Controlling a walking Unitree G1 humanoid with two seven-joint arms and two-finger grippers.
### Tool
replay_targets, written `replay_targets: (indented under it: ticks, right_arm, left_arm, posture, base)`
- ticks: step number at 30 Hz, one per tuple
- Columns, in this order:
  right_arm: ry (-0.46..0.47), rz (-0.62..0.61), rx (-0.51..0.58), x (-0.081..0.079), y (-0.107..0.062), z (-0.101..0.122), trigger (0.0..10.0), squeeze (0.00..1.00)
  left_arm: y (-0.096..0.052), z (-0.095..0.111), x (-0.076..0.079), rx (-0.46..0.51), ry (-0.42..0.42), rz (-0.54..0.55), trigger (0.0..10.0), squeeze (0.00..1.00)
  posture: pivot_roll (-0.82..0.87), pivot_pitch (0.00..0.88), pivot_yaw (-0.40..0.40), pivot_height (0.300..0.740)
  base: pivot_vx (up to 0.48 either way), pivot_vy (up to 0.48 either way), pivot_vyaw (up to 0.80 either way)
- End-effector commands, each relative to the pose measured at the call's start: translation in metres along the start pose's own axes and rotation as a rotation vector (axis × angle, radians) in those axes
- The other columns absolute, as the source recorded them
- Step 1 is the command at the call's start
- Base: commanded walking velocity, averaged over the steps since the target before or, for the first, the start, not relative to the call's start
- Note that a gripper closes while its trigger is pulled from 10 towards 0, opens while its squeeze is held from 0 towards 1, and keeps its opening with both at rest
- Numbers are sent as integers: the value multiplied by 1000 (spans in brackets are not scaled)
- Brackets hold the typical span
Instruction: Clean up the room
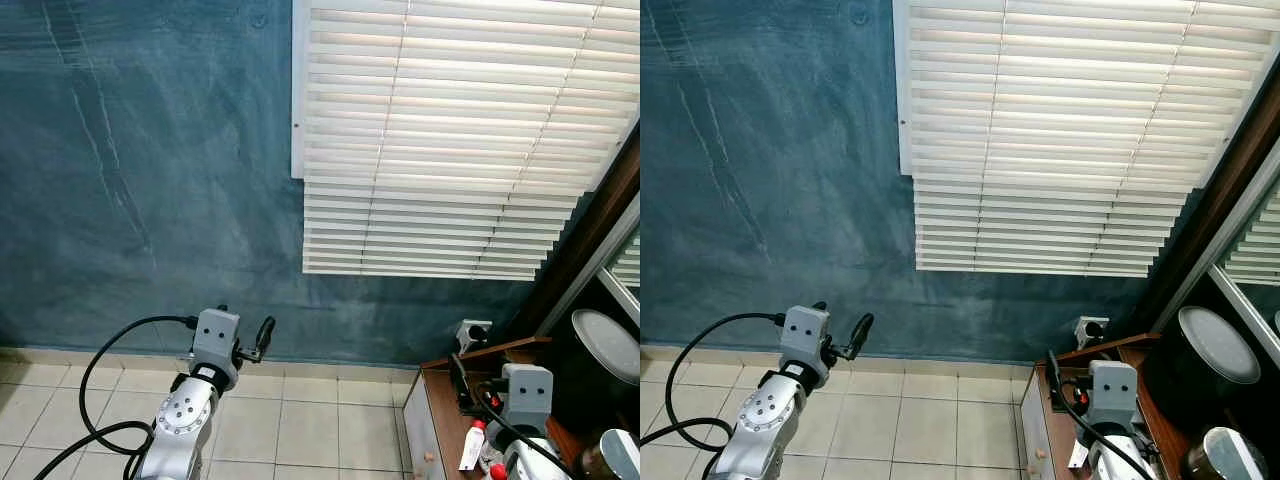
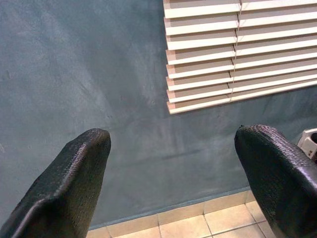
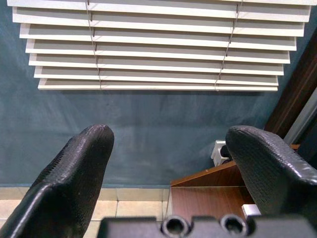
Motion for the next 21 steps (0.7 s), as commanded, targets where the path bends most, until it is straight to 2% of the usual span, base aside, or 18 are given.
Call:
replay_targets:
  ticks: [1,6,12,14,18,21]
  right_arm:
    - [196,286,-54,-59,23,27,10000,0]
    - [191,241,-27,-63,21,19,10000,0]
    - [180,244,-31,-61,21,18,10000,0]
    - [190,273,-46,-60,20,18,10000,0]
    - [187,219,-55,-49,20,13,10000,0]
    - [173,226,-52,-47,19,11,10000,0]
  left_arm:
    - [-46,-11,-43,-115,-262,250,10000,0]
    - [-30,-4,-29,-78,-143,166,10000,0]
    - [-32,-4,-29,-77,-135,162,10000,0]
    - [-40,-1,-30,-84,-187,186,10000,0]
    - [-43,-6,-28,-110,-168,190,10000,0]
    - [-39,-5,-26,-107,-147,190,10000,0]
  posture:
    - [67,0,-29,740]
    - [56,0,-49,740]
    - [53,0,-49,740]
    - [55,0,-53,740]
    - [58,0,-58,740]
    - [58,0,-58,740]
  base:
    - [0,0,0]
    - [0,0,0]
    - [0,0,0]
    - [0,0,344]
    - [0,-468,684]
    - [0,-455,675]
Point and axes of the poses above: a point about 5 cm out from each wrist's last joint towards the gripper, its own y axis pointing out of the wrist towards the gripper, its own z axis along the axis of the wrist's last joint, x = y × z, the point moved 3 cm from there along y, pointing out of the wrist towards the gripper, and after that the axes turned 14 degrees about -y, right-handed, at the moved point
